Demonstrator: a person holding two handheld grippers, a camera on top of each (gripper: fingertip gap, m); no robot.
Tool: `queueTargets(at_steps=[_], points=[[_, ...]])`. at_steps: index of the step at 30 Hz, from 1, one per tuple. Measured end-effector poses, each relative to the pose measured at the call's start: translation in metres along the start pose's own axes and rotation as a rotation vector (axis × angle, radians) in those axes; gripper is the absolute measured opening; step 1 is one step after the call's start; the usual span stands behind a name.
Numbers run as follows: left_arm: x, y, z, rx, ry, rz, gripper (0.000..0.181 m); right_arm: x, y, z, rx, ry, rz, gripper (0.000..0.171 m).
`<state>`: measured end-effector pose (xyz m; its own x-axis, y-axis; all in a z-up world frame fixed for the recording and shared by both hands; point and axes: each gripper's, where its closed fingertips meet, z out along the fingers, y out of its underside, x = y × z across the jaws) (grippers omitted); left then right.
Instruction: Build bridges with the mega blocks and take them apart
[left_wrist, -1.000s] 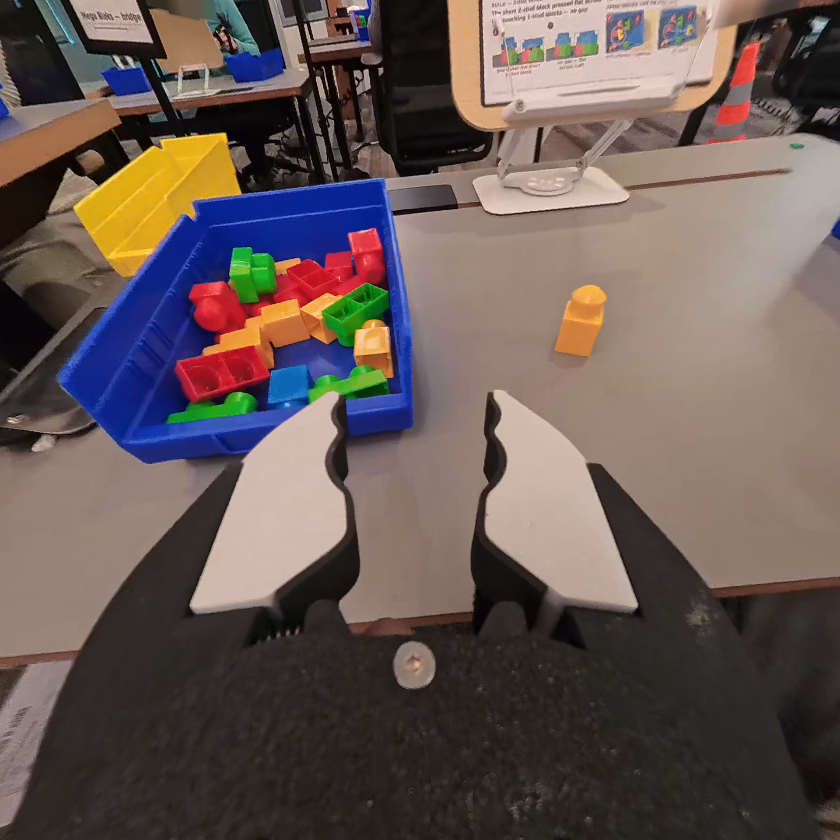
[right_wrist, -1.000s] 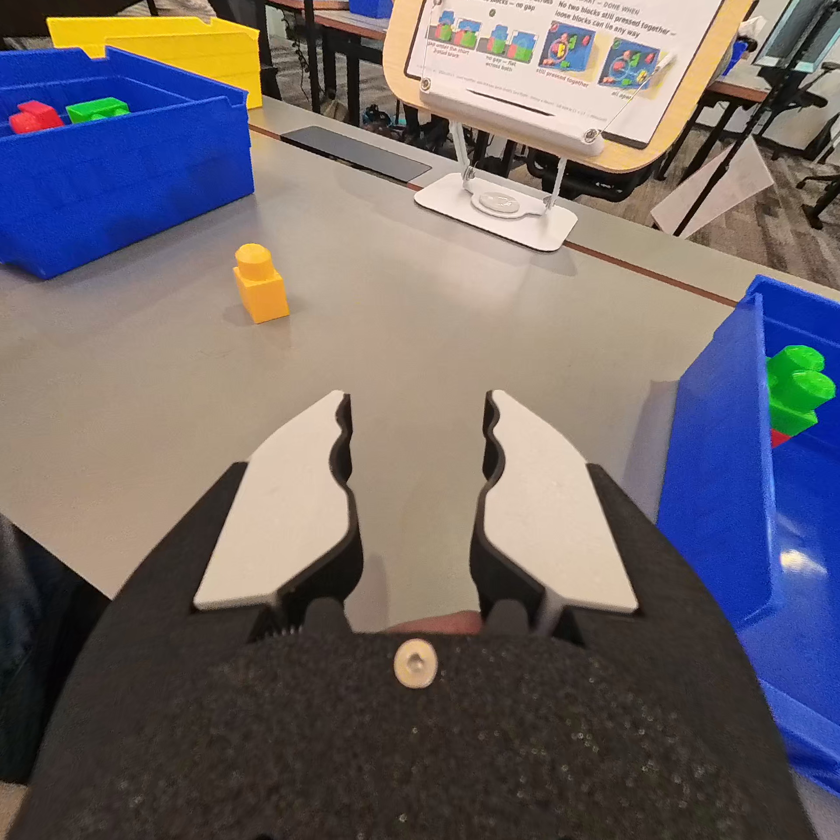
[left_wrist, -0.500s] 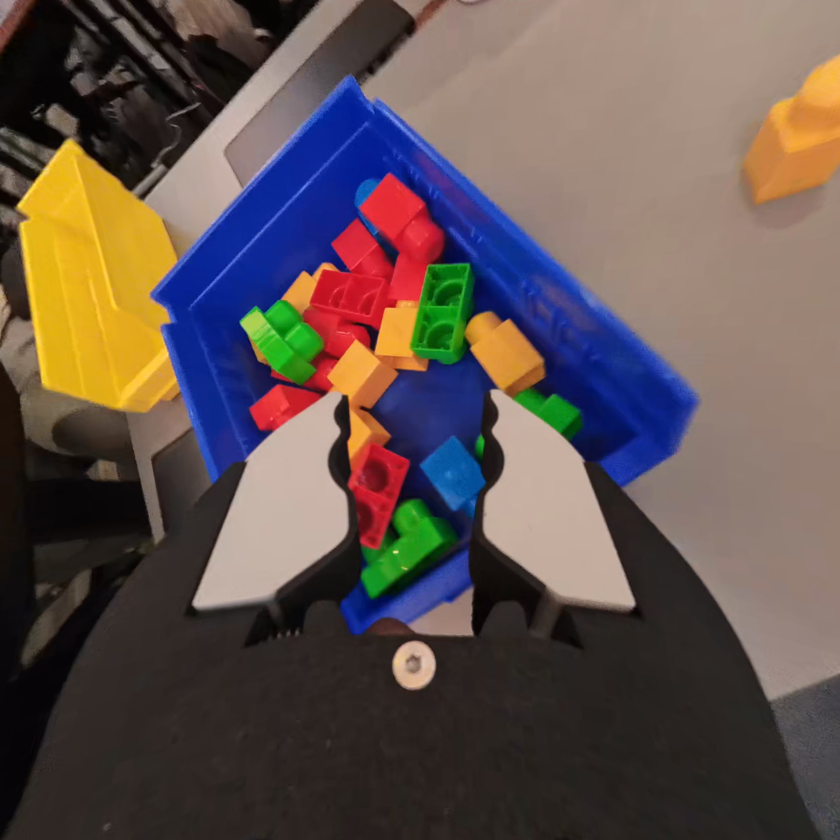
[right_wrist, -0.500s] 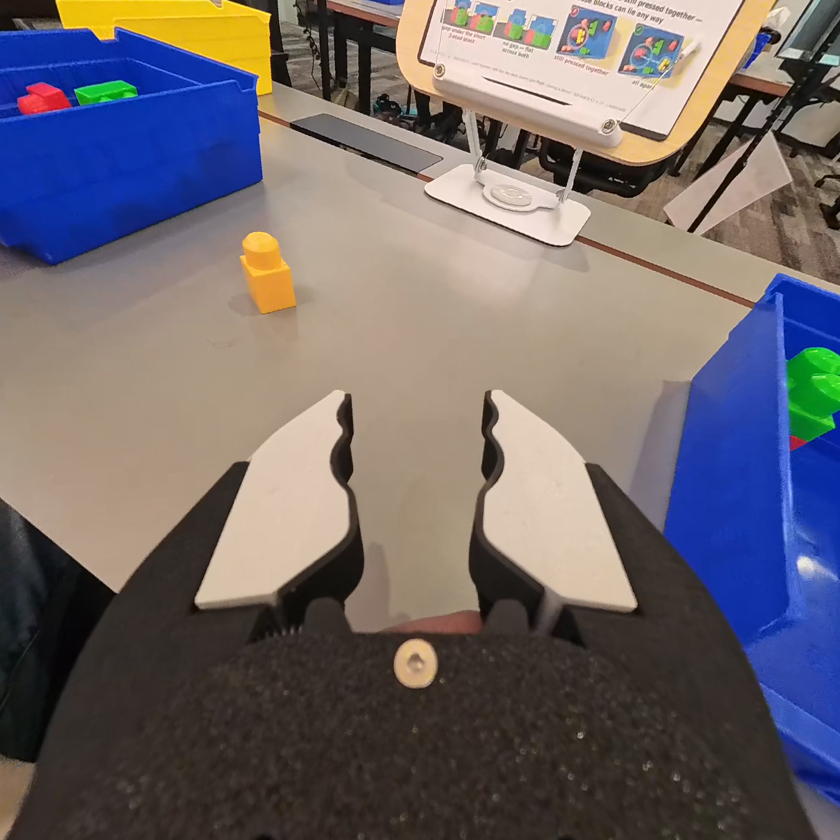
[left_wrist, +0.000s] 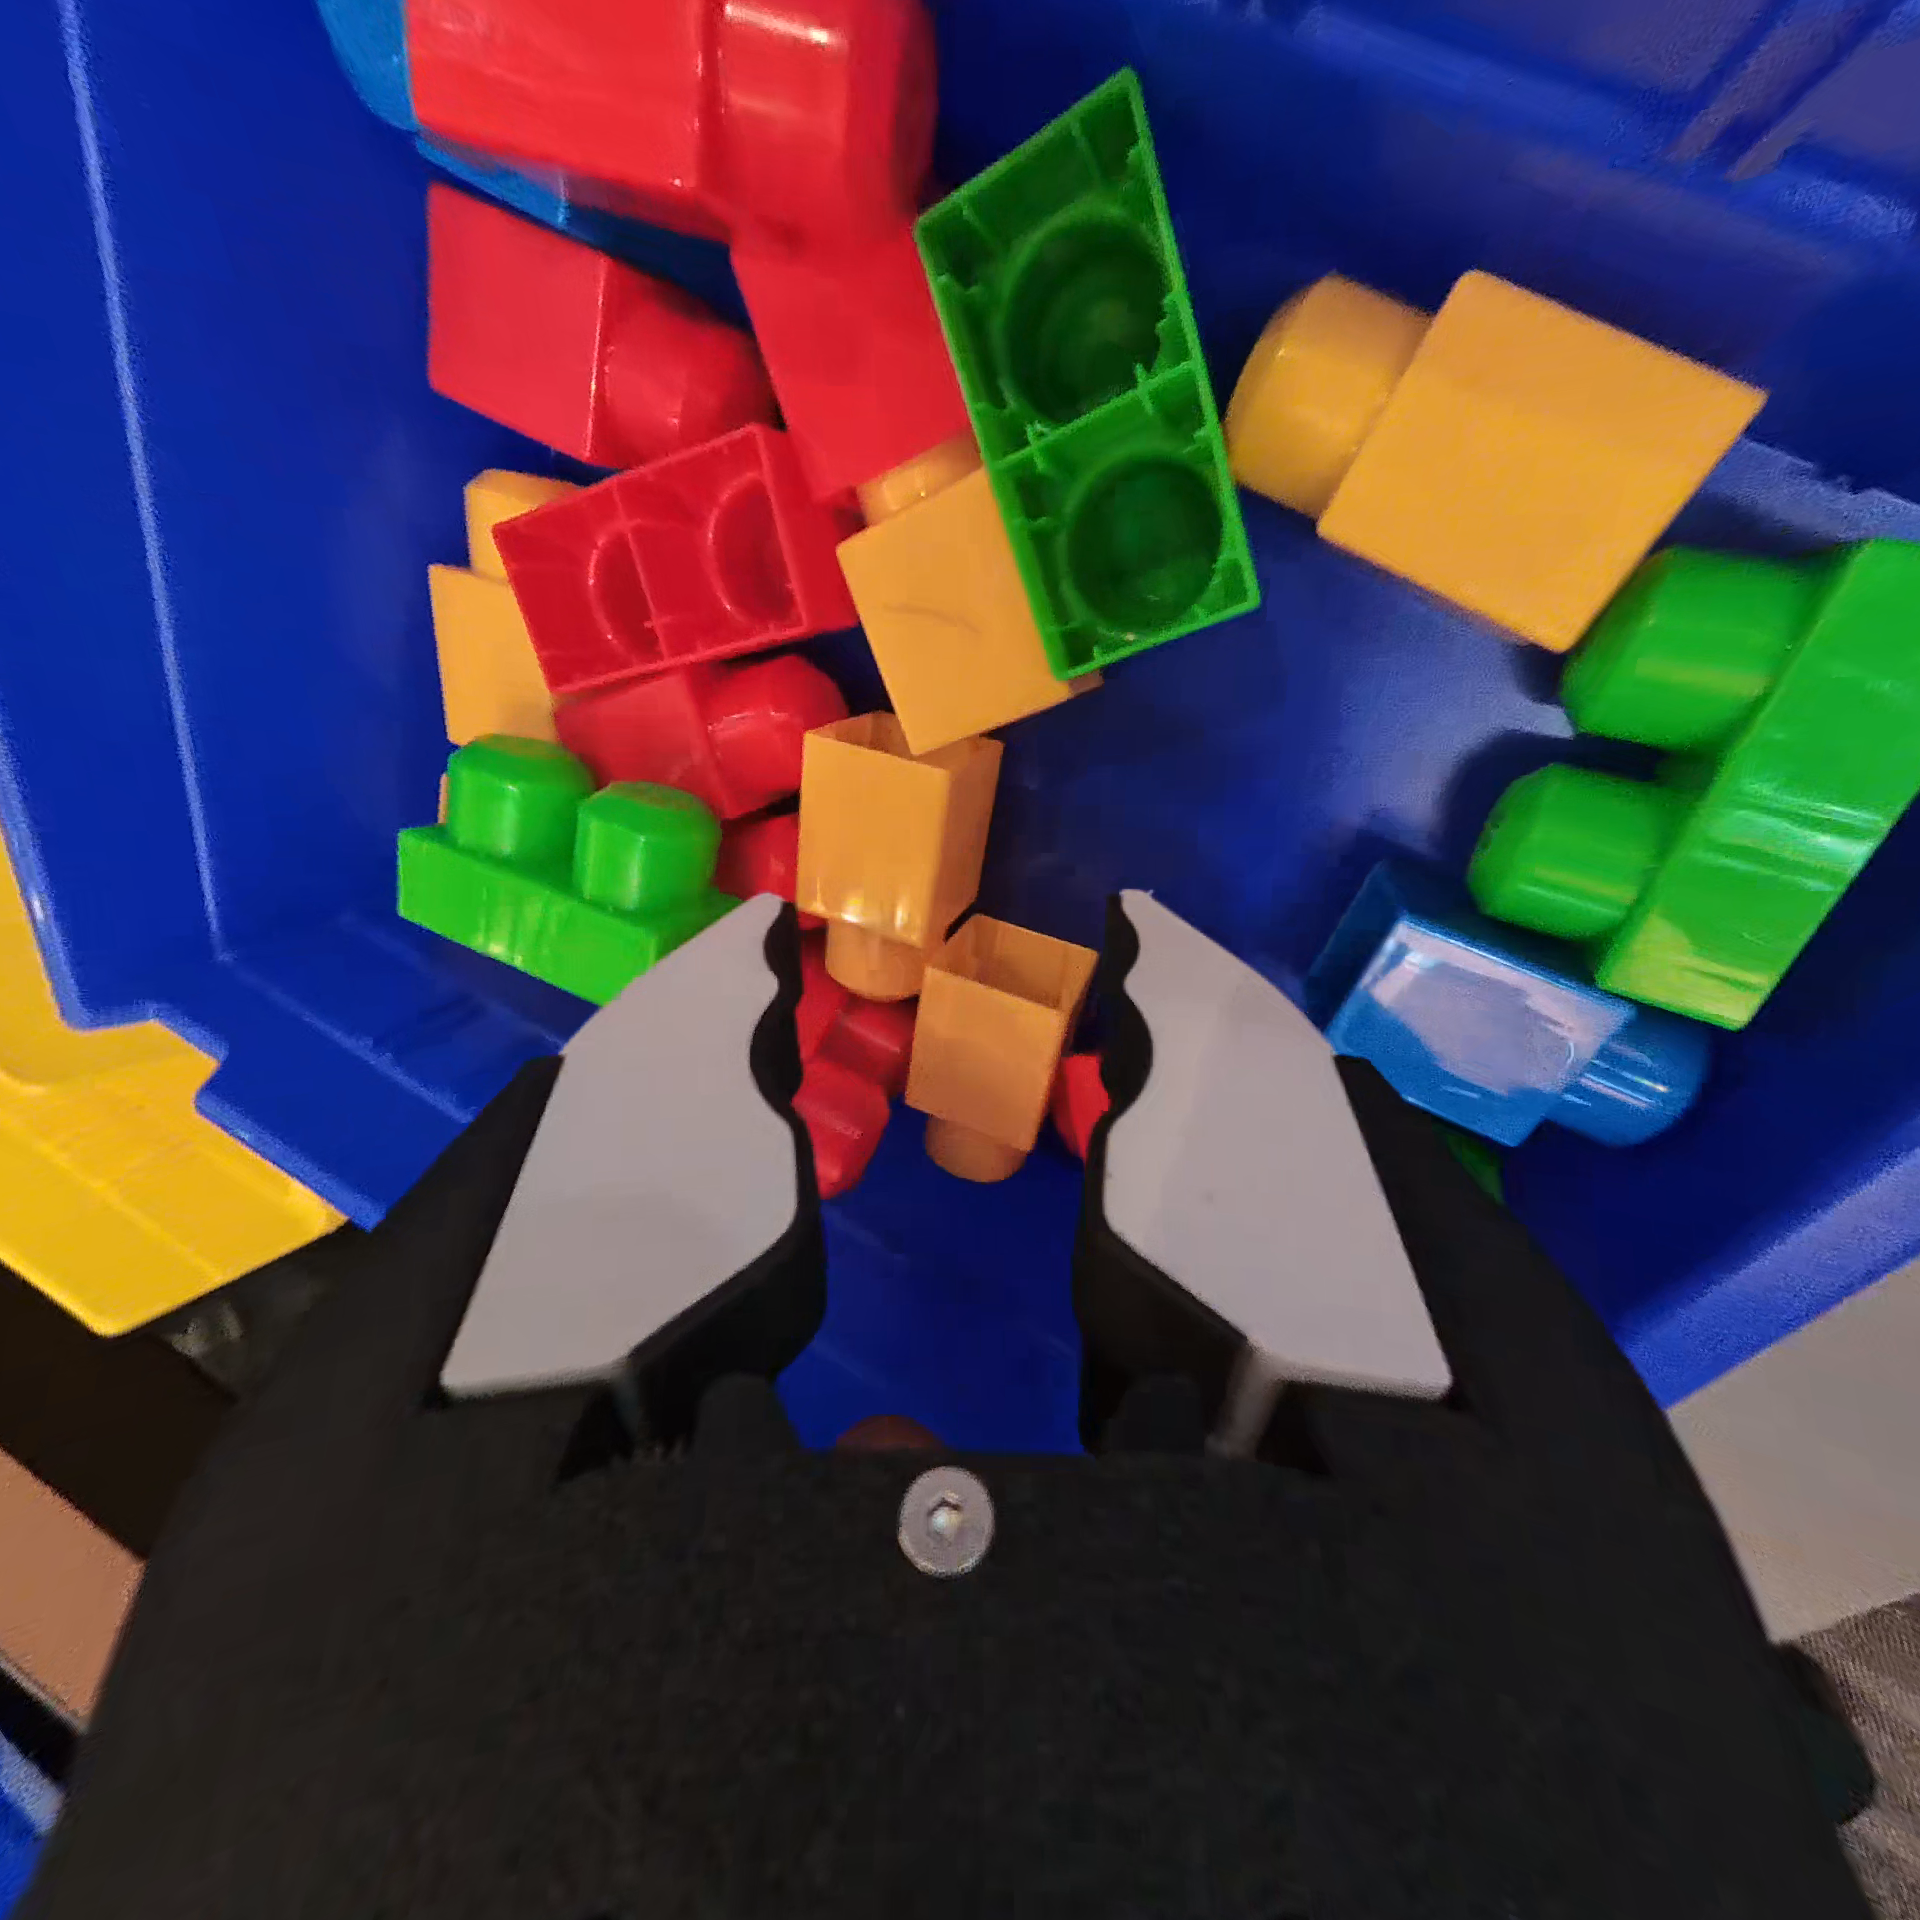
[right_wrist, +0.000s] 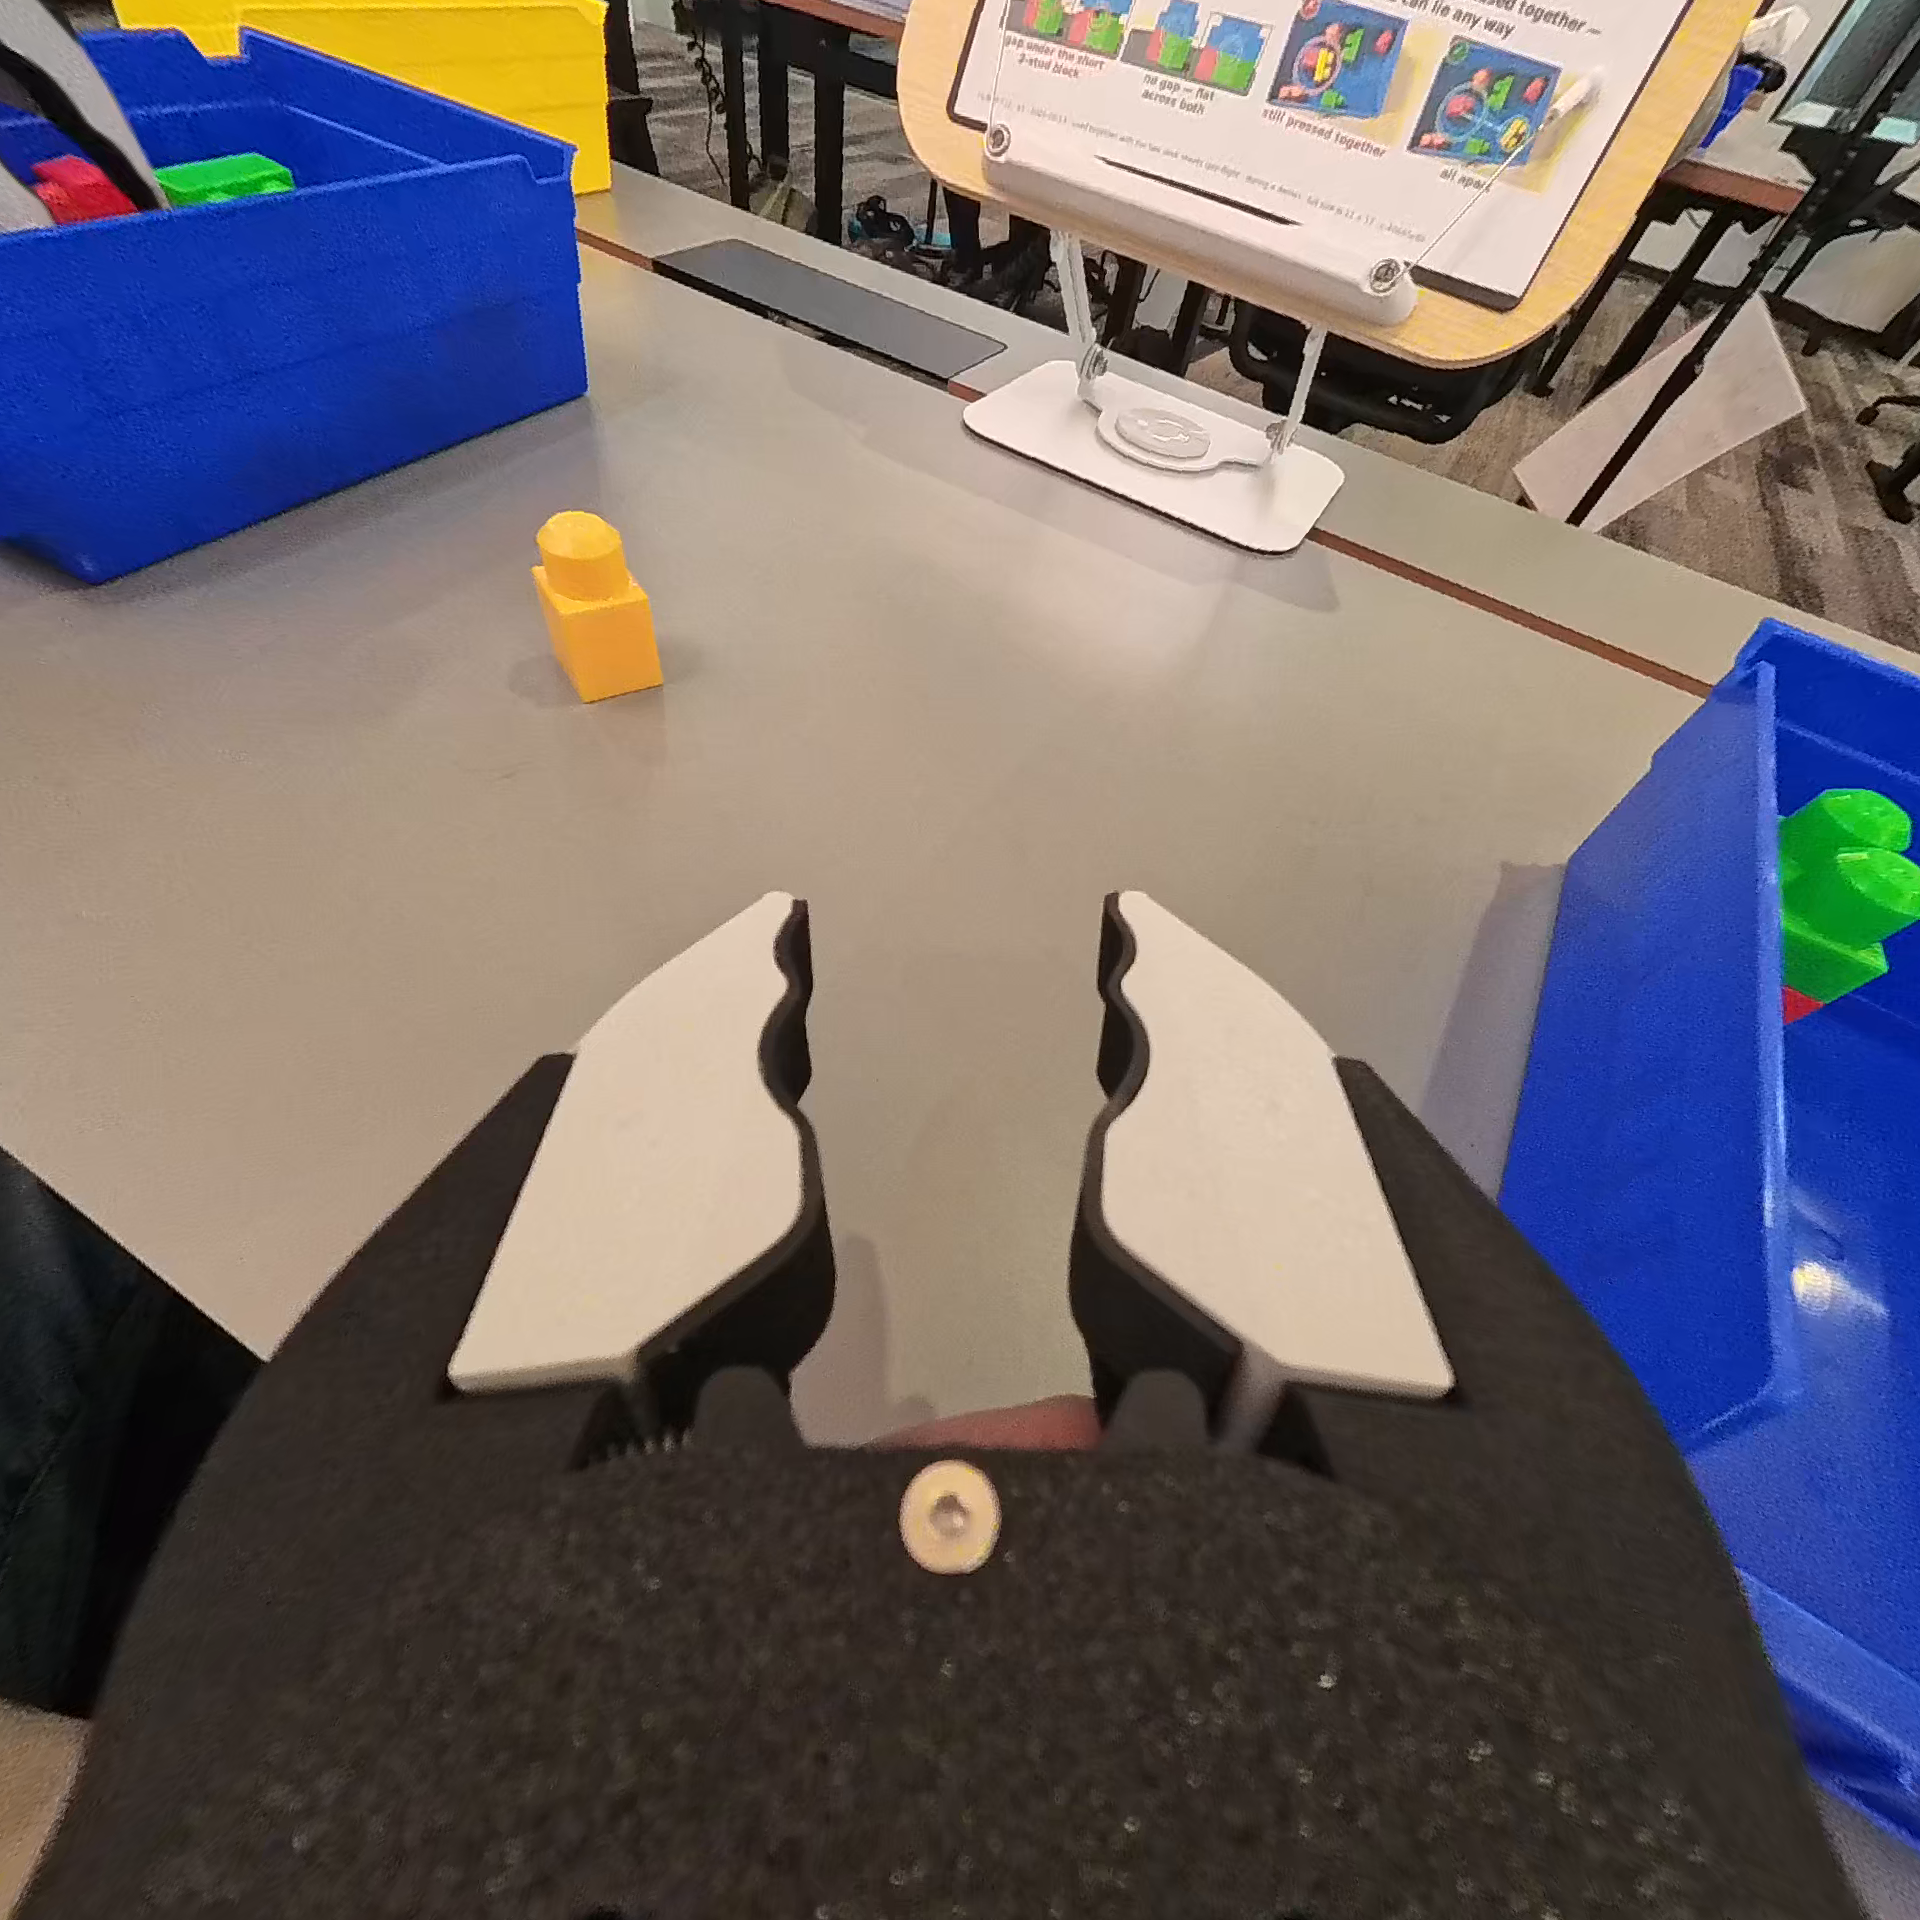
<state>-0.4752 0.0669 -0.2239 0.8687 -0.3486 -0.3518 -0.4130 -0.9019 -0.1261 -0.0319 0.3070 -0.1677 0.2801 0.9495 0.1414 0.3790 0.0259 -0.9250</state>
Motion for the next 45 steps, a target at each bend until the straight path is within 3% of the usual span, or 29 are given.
queueTargets(at_steps=[13, 26, 33, 37, 40, 45], points=[[-0.007, -0.002, 0.023, -0.111, 0.146, 0.079, 0.058, 0.009, 0.002, 0.000, -0.003, 0.014, 0.007, 0.053], [-0.010, 0.010, 0.033, -0.274, 0.000, 0.238, 0.059, 0.008, 0.006, 0.002, -0.011, -0.001, 0.015, 0.052], [-0.016, 0.010, 0.034, -0.328, -0.030, 0.295, 0.042, 0.006, 0.000, -0.003, 0.003, -0.009, 0.009, 0.052], [-0.006, 0.013, 0.034, -0.342, 0.018, 0.272, 0.058, 0.007, -0.006, -0.008, 0.020, -0.013, 0.014, 0.052], [-0.012, 0.011, 0.035, -0.323, -0.030, 0.276, 0.042, 0.009, -0.008, -0.011, 0.029, -0.010, 0.017, 0.051], [-0.014, 0.011, 0.036, -0.305, -0.056, 0.275, 0.041, 0.011, -0.012, -0.015, 0.037, -0.002, 0.014, 0.050]])
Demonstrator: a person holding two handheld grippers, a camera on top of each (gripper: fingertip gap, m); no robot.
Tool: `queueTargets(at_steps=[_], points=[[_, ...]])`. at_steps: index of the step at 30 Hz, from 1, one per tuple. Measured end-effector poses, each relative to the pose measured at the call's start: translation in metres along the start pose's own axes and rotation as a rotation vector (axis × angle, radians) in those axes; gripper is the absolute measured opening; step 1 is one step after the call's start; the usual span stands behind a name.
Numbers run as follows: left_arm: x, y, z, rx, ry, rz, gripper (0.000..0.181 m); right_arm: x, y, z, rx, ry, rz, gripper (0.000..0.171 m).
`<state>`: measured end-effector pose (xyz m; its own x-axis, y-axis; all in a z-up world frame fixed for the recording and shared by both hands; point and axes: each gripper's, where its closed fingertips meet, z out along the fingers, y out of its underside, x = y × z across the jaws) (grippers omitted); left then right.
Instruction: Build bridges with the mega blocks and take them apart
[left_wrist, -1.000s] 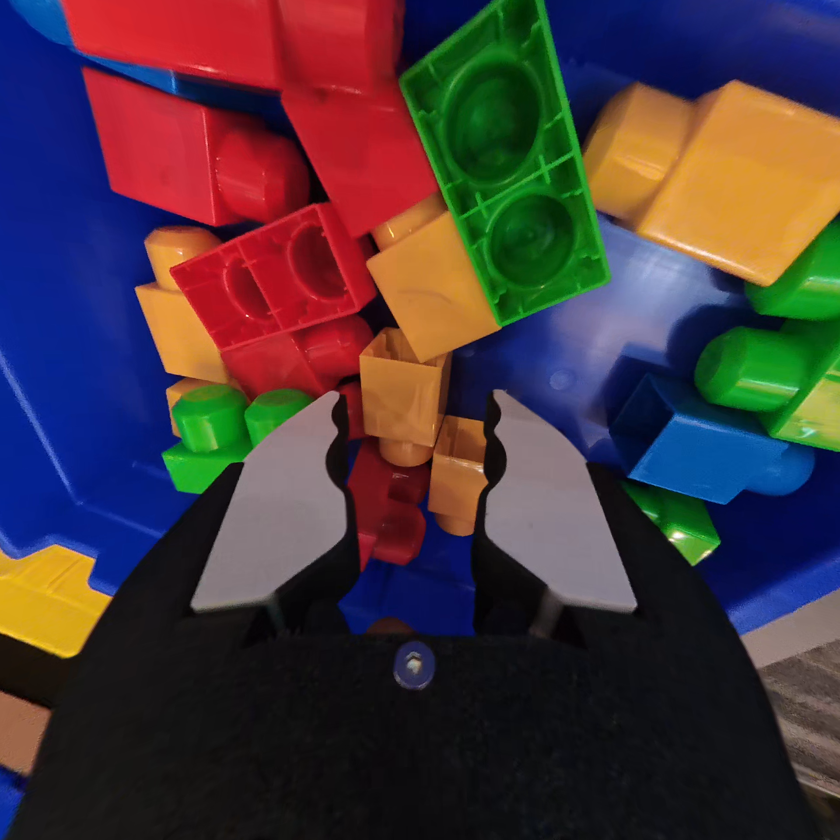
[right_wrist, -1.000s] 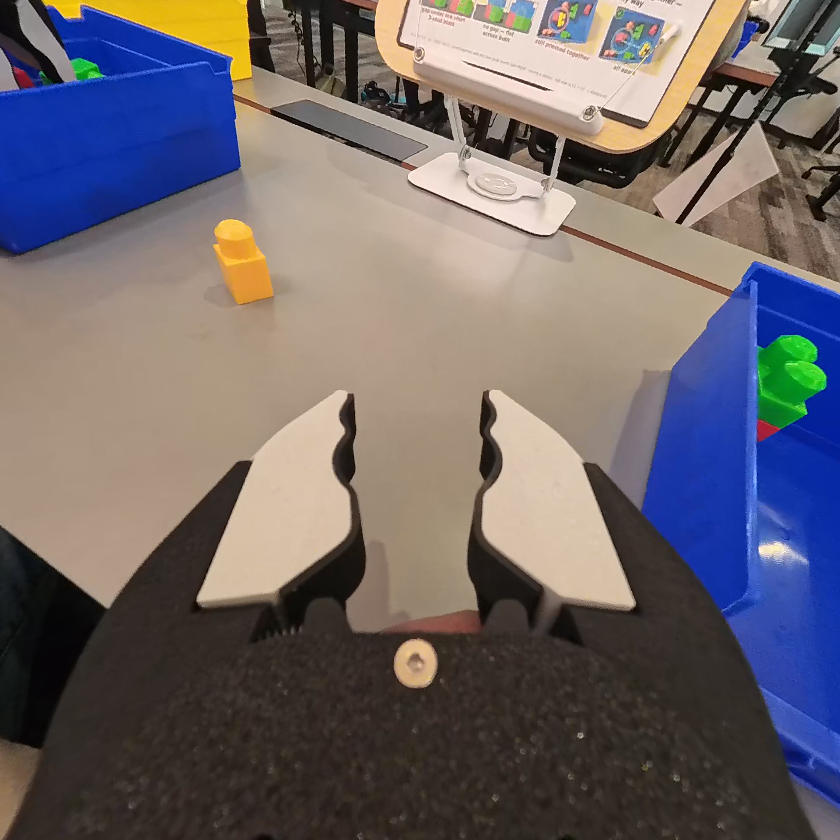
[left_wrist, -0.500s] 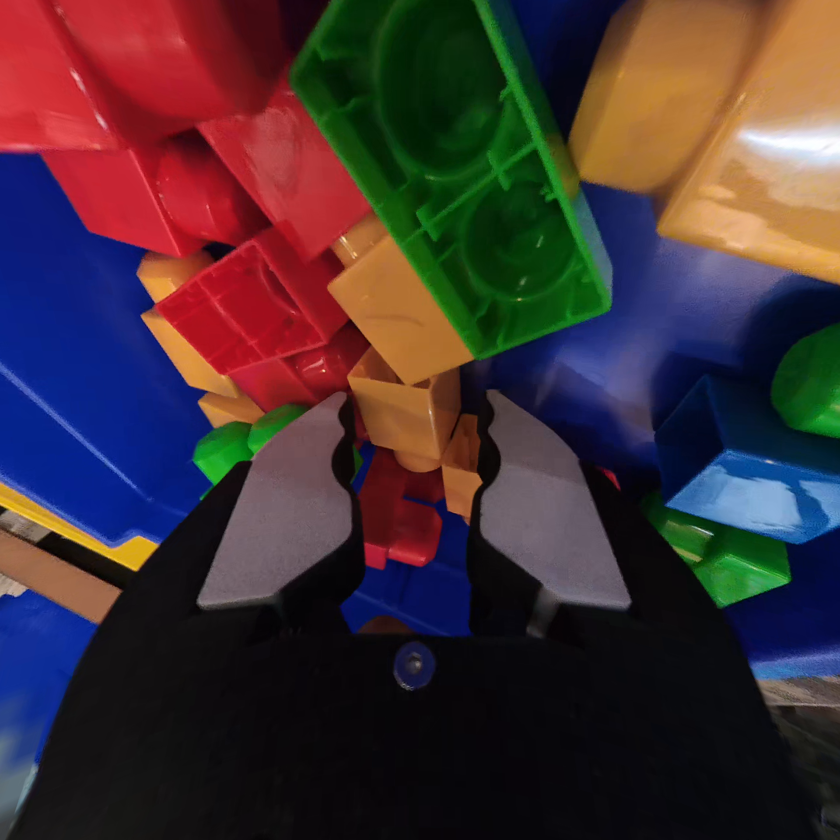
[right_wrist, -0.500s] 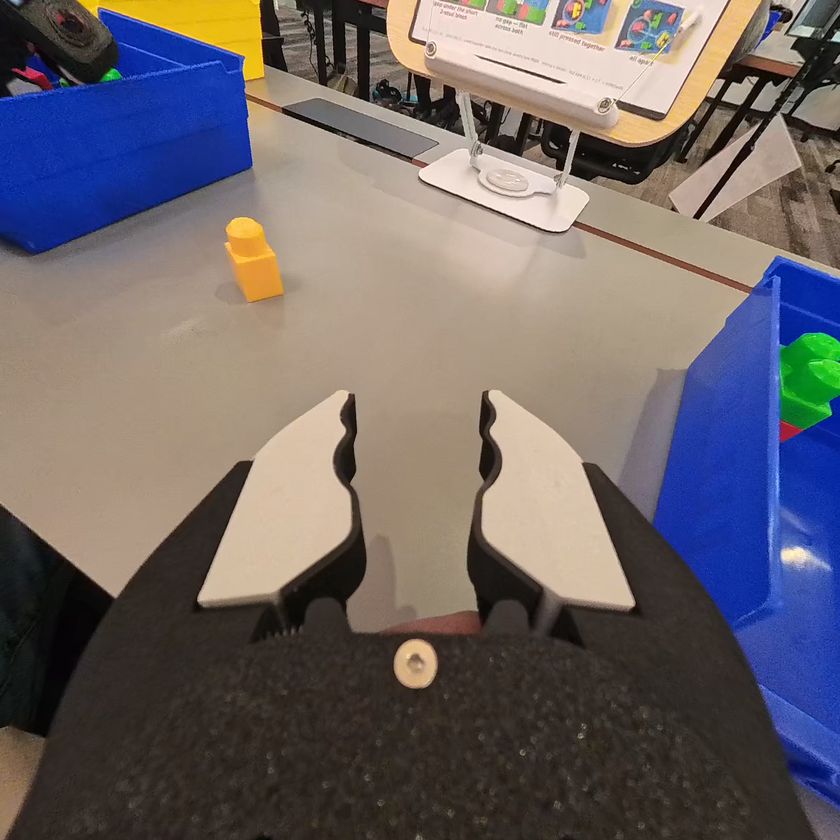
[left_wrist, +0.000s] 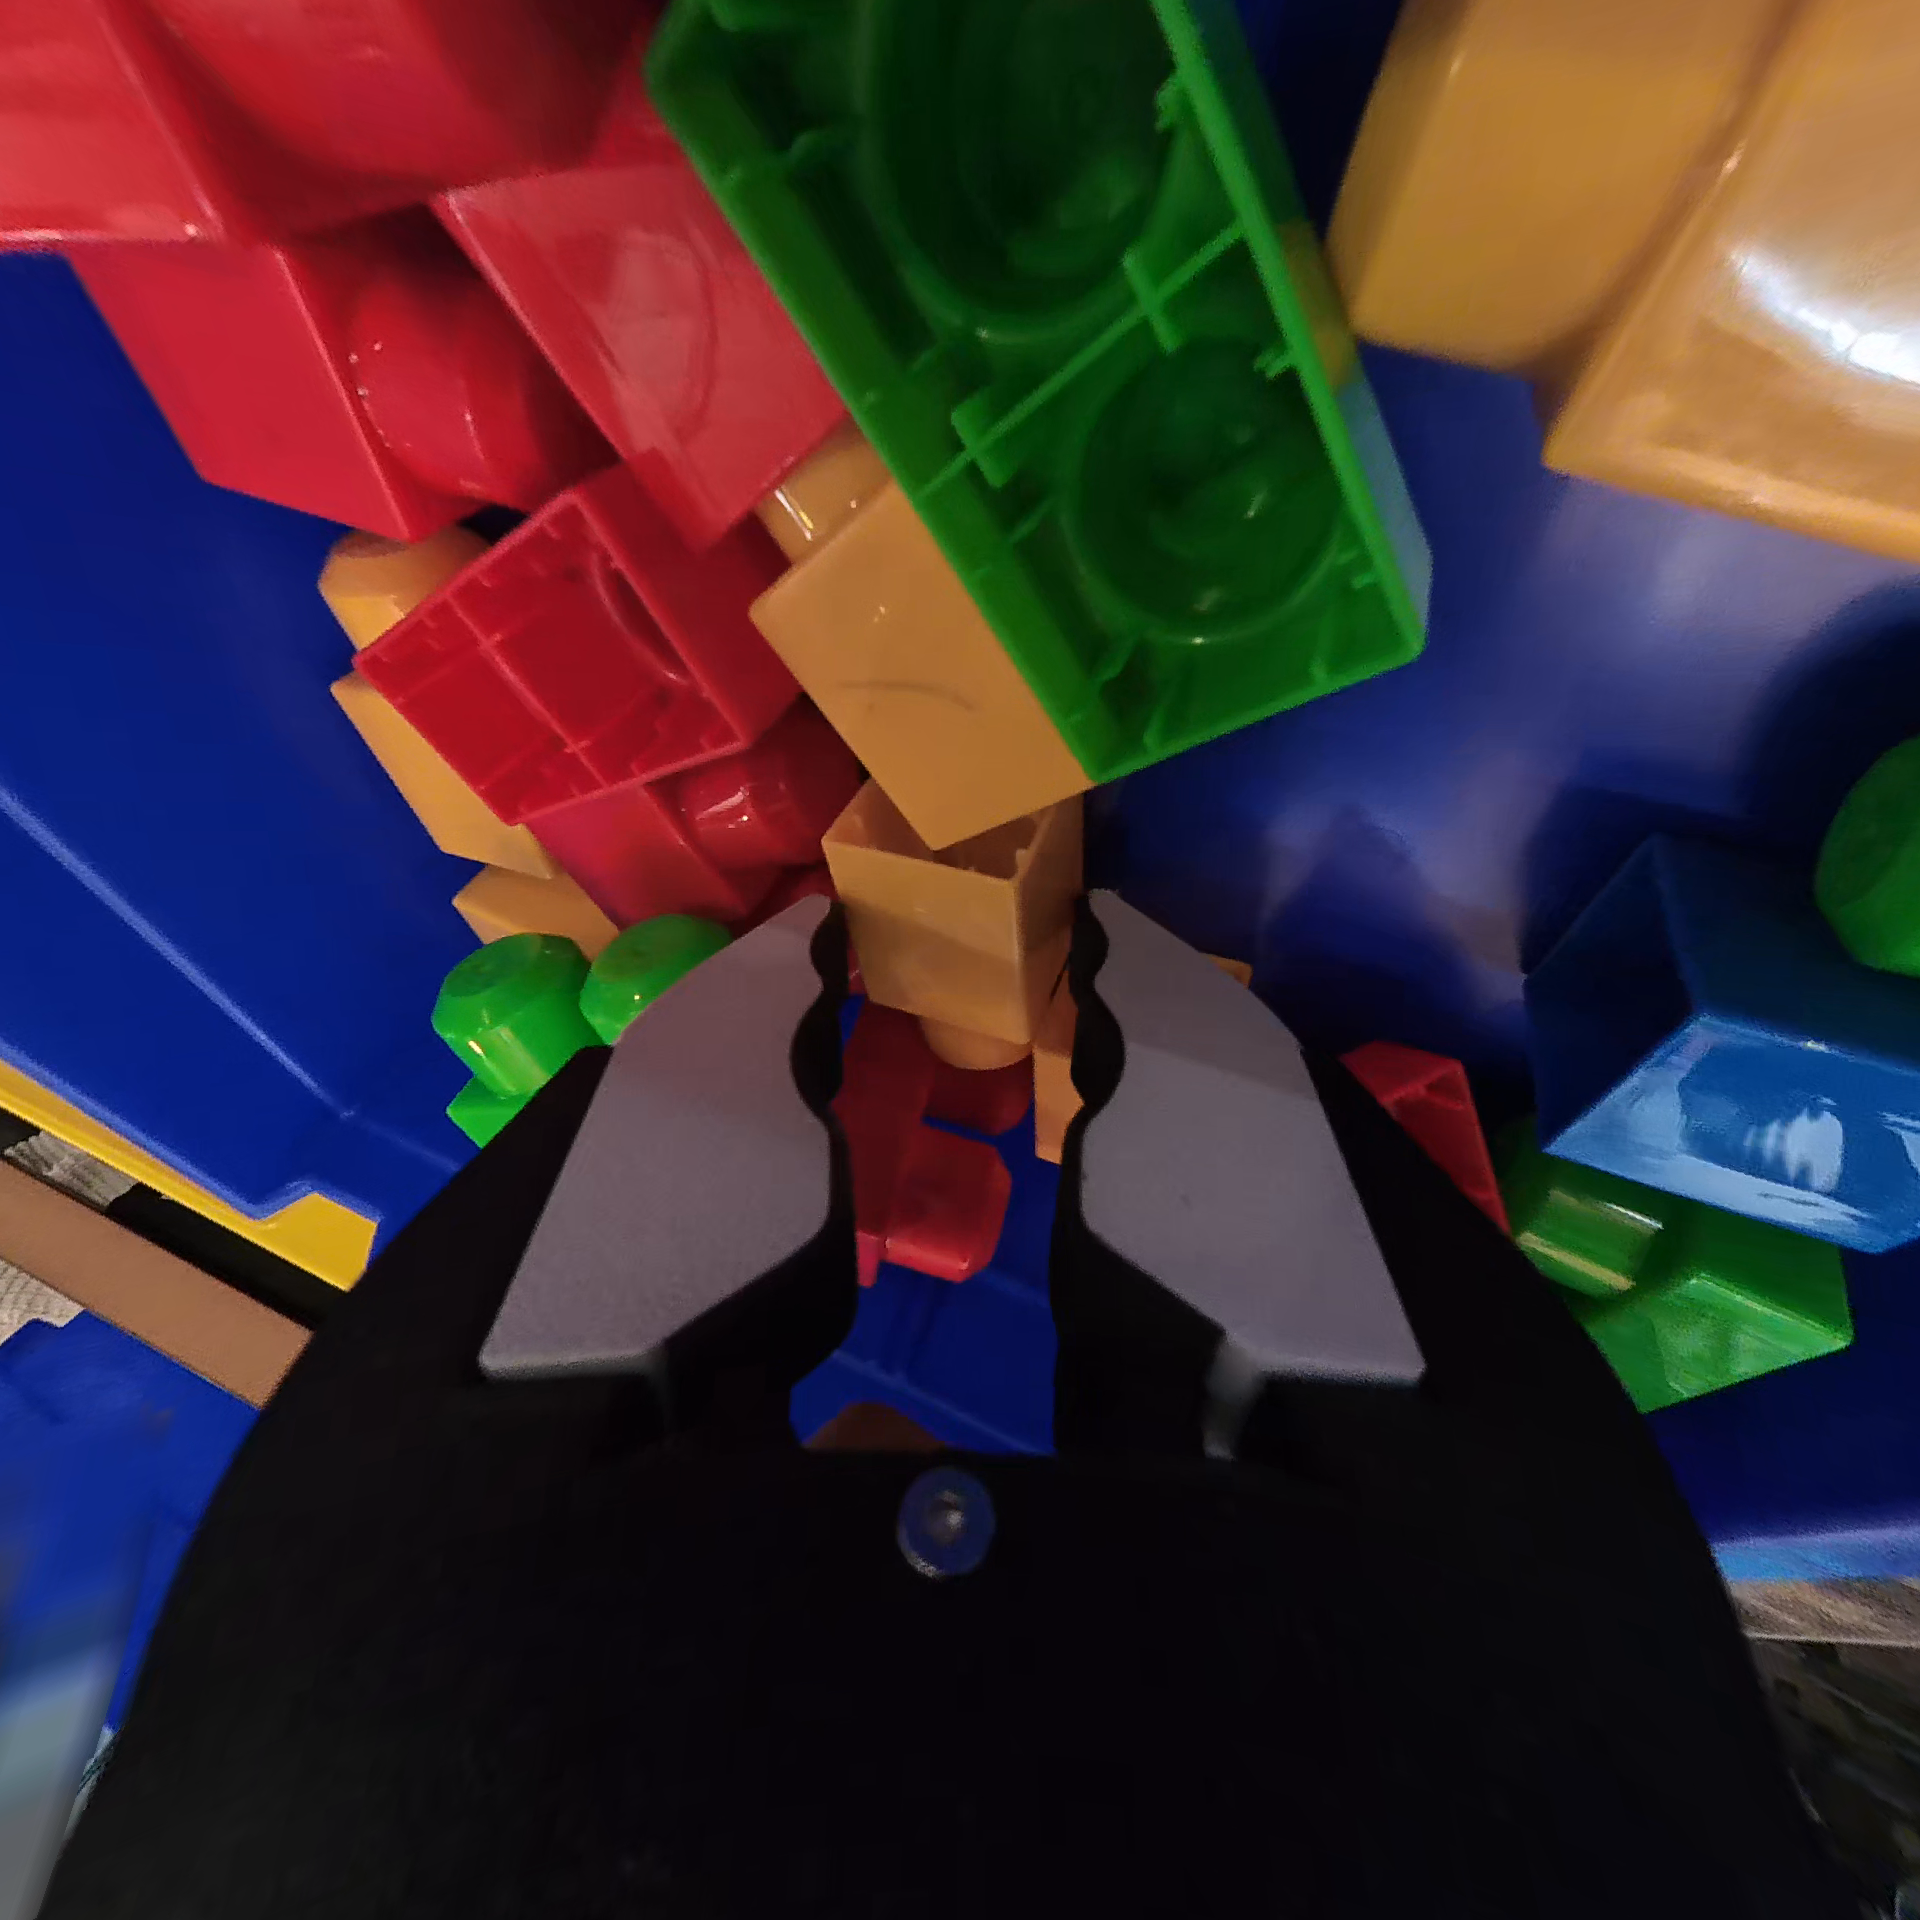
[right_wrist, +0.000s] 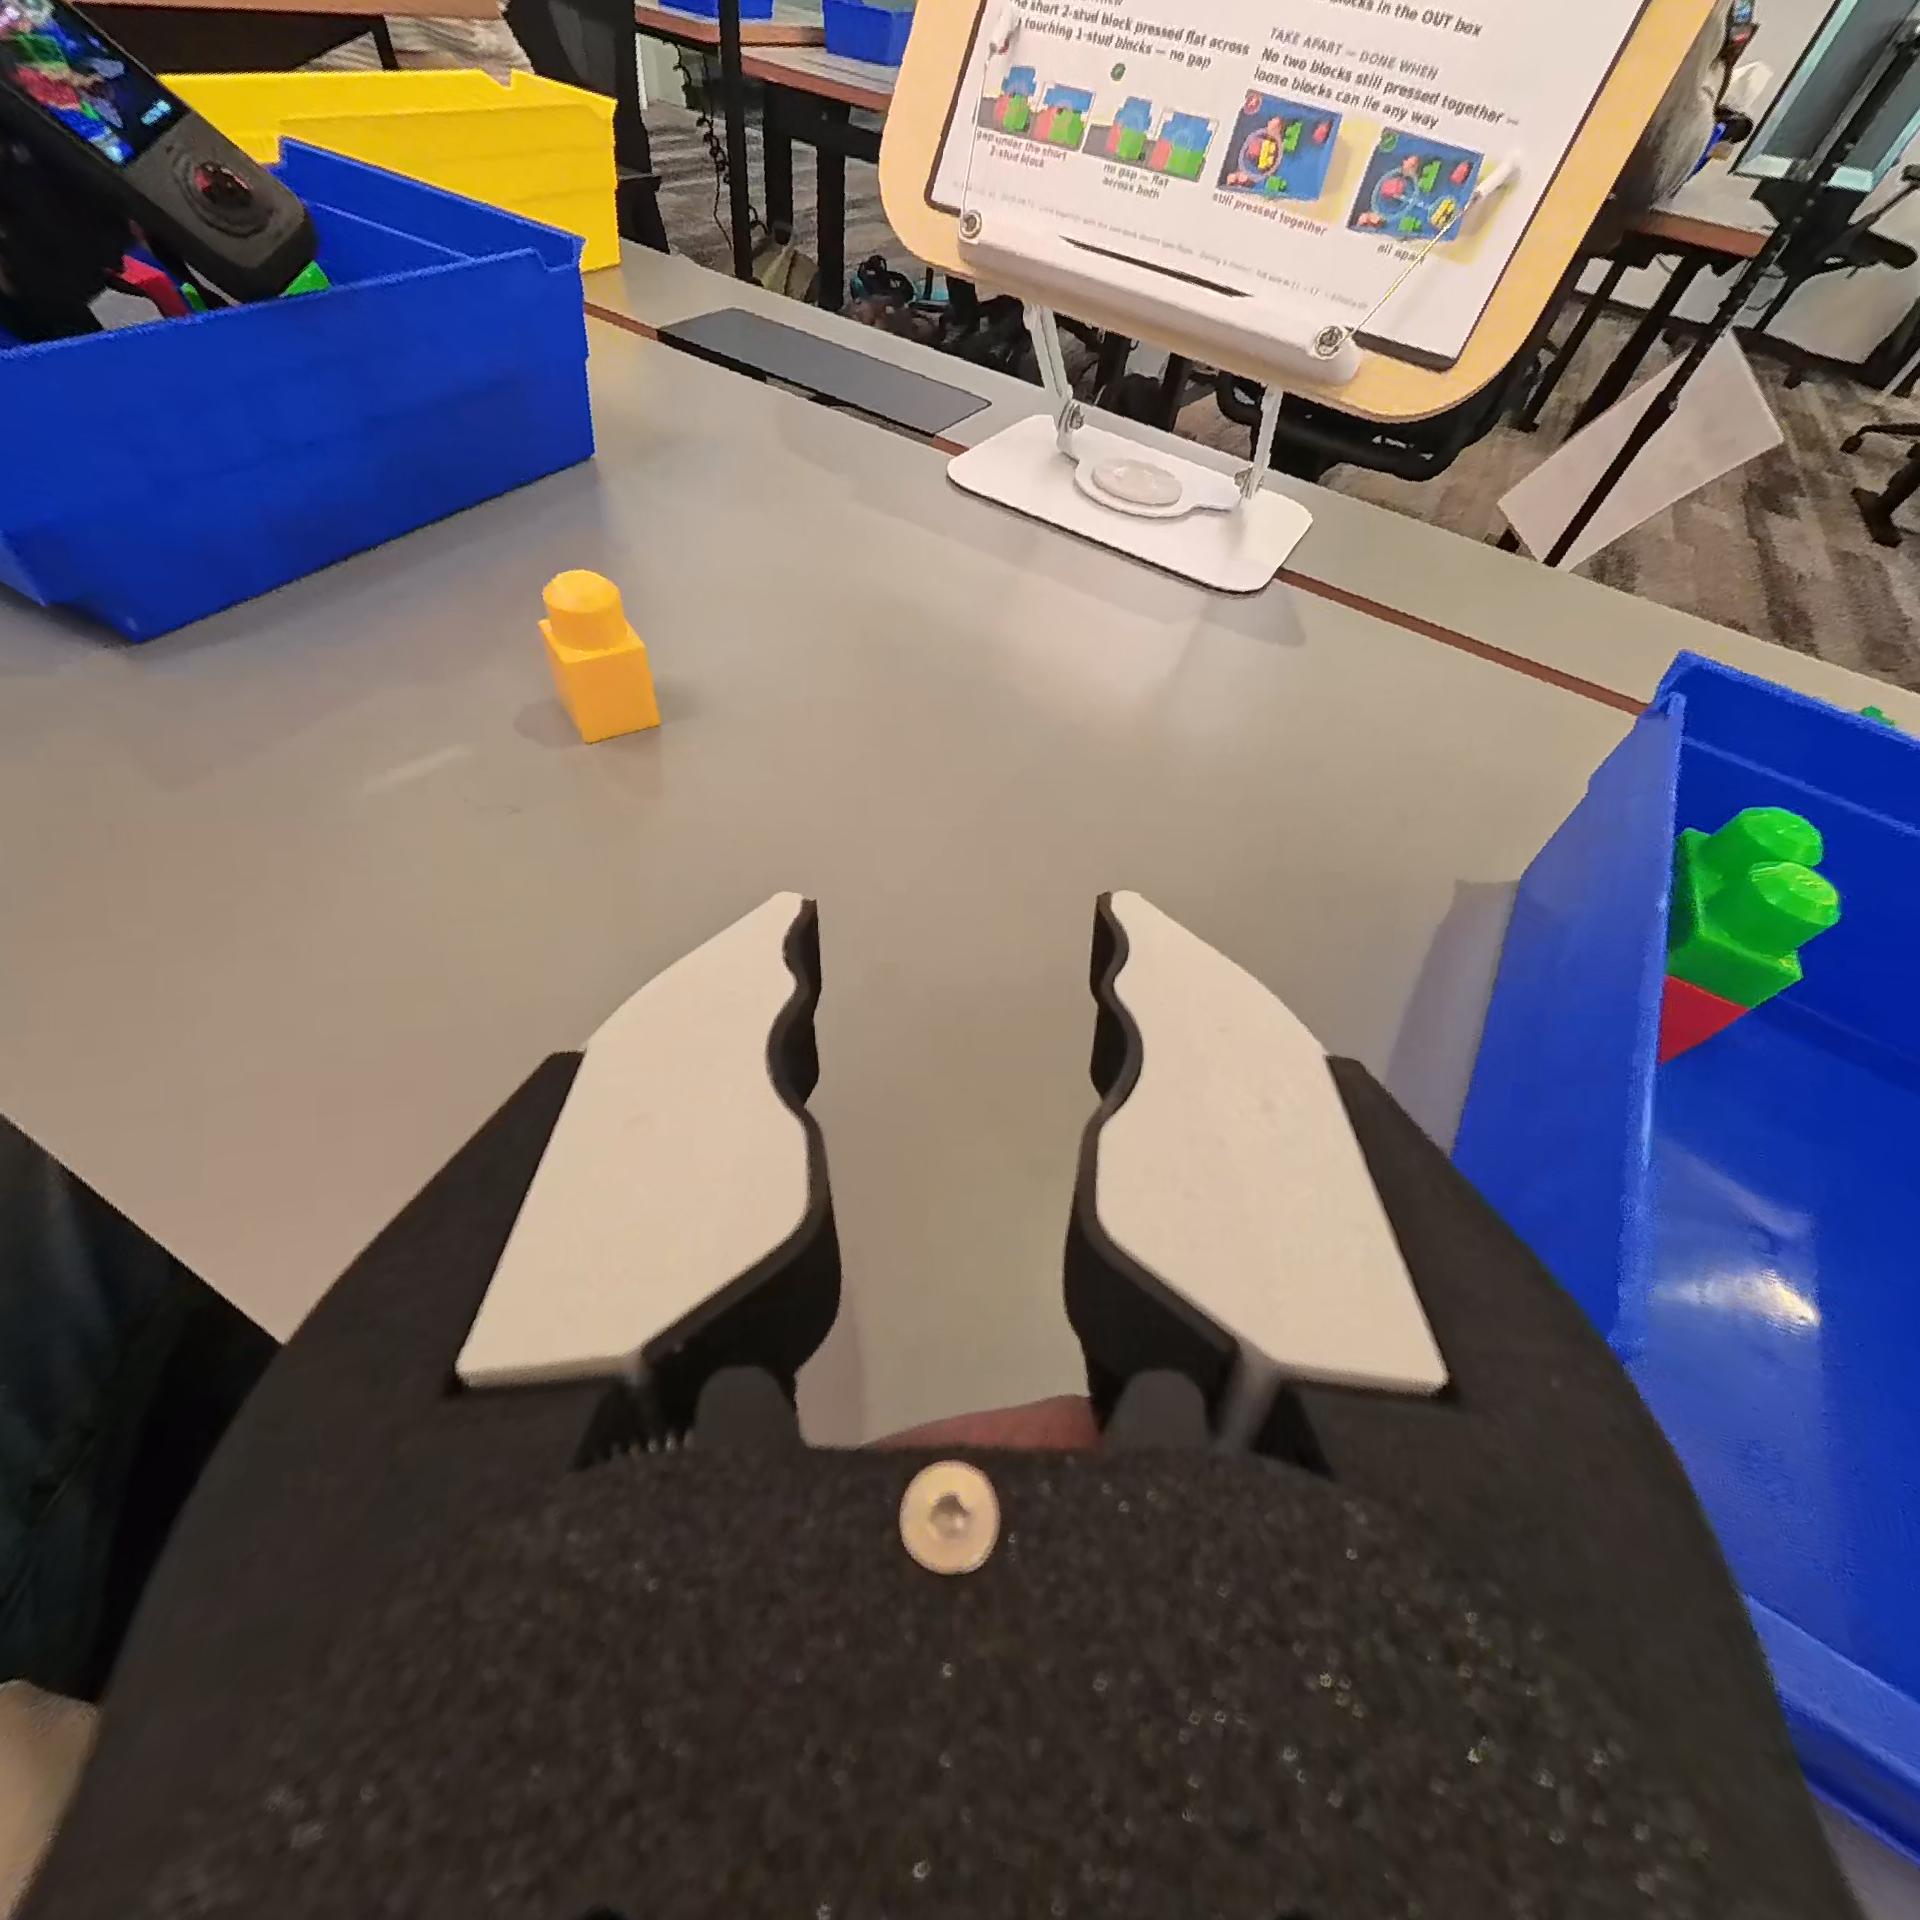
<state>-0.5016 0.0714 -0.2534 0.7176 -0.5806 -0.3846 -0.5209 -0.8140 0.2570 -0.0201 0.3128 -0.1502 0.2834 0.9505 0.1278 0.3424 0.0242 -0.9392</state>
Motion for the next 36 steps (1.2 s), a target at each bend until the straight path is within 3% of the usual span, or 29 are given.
queueTargets(at_steps=[13, 18, 24, 31, 36], points=[[-0.006, 0.002, -0.017, 0.080, -0.027, -0.063, 0.039, 0.001, -0.007, -0.003, 0.012, 0.008, -0.008, 0.050], [-0.018, 0.001, -0.047, 0.178, -0.081, -0.131, 0.038, 0.000, -0.009, -0.005, 0.017, 0.007, -0.009, 0.050], [-0.021, -0.011, -0.107, 0.410, -0.172, -0.271, 0.038, -0.003, -0.013, -0.007, 0.028, 0.000, -0.014, 0.049], [0.030, -0.045, -0.185, 0.659, -0.250, -0.337, 0.038, -0.012, -0.012, -0.003, 0.022, -0.023, -0.020, 0.049], [0.091, -0.081, -0.211, 0.667, -0.235, -0.175, 0.038, -0.016, -0.012, -0.002, 0.018, -0.030, -0.030, 0.049]])
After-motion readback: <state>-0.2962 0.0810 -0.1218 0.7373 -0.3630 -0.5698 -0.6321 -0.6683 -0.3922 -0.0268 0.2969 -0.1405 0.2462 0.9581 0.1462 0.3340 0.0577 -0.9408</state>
